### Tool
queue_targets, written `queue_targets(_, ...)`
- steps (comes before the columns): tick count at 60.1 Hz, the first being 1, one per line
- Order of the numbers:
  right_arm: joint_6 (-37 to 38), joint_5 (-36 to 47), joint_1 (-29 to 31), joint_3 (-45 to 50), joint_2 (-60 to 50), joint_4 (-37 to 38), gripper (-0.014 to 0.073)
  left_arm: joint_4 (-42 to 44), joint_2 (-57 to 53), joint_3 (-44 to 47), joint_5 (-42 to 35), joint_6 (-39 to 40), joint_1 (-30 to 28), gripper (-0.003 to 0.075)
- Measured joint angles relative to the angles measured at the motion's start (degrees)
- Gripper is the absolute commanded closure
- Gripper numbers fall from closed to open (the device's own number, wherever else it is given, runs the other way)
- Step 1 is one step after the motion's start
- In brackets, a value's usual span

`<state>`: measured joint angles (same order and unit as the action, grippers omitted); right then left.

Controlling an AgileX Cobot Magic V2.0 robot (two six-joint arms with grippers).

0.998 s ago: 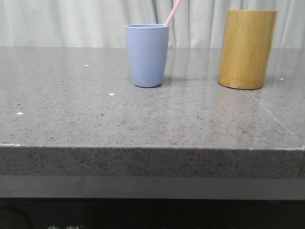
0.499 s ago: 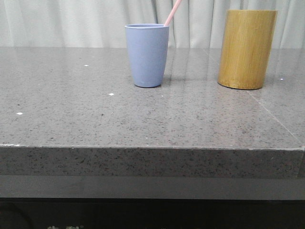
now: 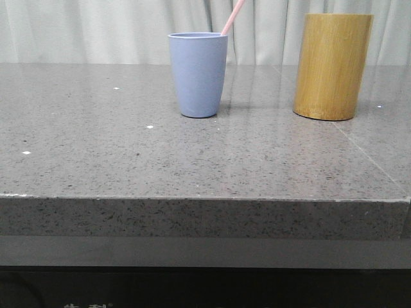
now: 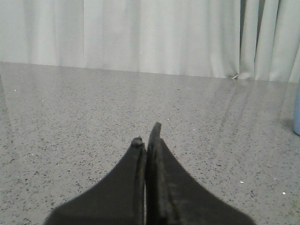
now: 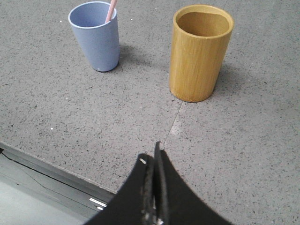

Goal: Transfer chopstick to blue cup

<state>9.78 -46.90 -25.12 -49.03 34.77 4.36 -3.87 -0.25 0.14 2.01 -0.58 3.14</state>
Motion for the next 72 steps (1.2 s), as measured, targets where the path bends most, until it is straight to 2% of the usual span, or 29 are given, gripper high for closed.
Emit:
queue_targets(53,0.0,0.3,0.1,0.3,-0.3,0.0,0.0662,0.0,0.0,0.0,0.0,0.1,1.3,0.0739)
queue_targets(62,0.0,3.6,3.5,5.6,-4.3,0.8,0.0662,0.0,0.0,0.0,0.0,0.1,1.3,0.0739)
queue_targets(72,0.0,13.7,10.8,18.2,-14.3,0.8,0.0662,0.0,0.0,0.0,0.0,0.1,1.3,0.0739)
